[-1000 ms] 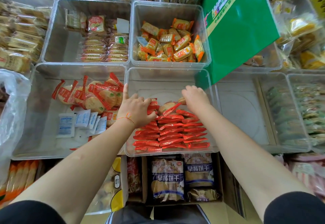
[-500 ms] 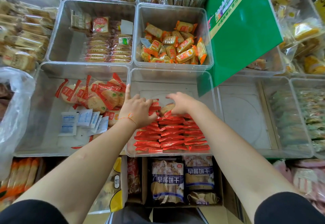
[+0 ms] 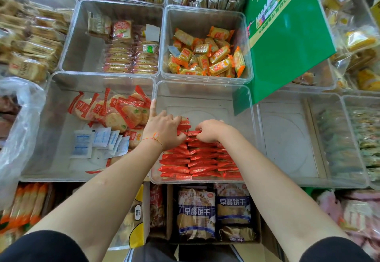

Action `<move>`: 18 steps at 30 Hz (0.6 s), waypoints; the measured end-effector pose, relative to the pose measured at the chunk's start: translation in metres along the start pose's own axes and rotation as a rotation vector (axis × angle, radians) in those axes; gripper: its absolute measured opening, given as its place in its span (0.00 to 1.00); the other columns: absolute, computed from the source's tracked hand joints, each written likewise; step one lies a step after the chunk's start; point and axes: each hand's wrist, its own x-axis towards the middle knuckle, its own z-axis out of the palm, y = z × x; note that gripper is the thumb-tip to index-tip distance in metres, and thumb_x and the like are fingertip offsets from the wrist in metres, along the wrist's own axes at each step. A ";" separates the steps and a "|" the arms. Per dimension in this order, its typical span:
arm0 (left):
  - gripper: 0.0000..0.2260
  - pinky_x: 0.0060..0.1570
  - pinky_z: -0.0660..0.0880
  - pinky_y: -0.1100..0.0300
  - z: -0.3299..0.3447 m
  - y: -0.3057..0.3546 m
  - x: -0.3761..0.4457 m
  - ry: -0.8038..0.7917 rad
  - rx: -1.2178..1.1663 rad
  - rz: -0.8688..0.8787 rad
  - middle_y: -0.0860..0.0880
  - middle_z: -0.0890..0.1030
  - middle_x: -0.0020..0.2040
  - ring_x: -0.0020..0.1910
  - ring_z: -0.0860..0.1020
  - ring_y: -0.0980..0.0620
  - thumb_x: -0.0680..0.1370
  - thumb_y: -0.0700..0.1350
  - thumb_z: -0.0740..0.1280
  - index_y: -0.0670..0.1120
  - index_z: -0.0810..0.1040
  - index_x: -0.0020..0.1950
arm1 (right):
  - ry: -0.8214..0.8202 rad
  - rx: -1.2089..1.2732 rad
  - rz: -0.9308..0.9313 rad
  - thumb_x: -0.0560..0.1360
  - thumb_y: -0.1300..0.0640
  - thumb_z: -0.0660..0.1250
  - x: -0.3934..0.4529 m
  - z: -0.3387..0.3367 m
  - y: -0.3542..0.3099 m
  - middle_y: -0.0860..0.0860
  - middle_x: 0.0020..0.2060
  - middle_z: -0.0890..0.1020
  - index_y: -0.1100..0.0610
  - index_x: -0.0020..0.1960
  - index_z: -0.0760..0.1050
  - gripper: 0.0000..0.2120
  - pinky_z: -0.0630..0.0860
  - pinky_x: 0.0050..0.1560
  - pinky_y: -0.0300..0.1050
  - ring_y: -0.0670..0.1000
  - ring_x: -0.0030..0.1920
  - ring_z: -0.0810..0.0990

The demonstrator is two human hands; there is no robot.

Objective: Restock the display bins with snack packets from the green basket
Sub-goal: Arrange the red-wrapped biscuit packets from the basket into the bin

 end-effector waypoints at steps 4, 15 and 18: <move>0.30 0.72 0.36 0.34 0.002 0.000 0.000 0.055 -0.040 0.000 0.51 0.83 0.52 0.57 0.77 0.48 0.73 0.64 0.49 0.51 0.75 0.66 | 0.197 0.102 0.001 0.77 0.50 0.57 -0.016 0.007 -0.002 0.54 0.69 0.74 0.49 0.71 0.72 0.23 0.62 0.72 0.57 0.58 0.71 0.66; 0.23 0.71 0.56 0.38 -0.001 0.037 -0.037 0.303 -0.368 -0.020 0.46 0.81 0.58 0.61 0.74 0.41 0.72 0.58 0.61 0.47 0.78 0.63 | 0.817 0.565 -0.058 0.76 0.64 0.61 -0.122 0.079 0.011 0.53 0.49 0.81 0.59 0.48 0.80 0.09 0.76 0.47 0.49 0.54 0.48 0.78; 0.23 0.54 0.74 0.48 -0.018 0.106 -0.070 0.423 -0.561 0.013 0.45 0.83 0.47 0.50 0.80 0.41 0.71 0.57 0.56 0.45 0.82 0.54 | 0.842 0.619 -0.042 0.76 0.63 0.61 -0.148 0.102 0.038 0.54 0.45 0.81 0.59 0.46 0.80 0.08 0.74 0.44 0.50 0.56 0.45 0.78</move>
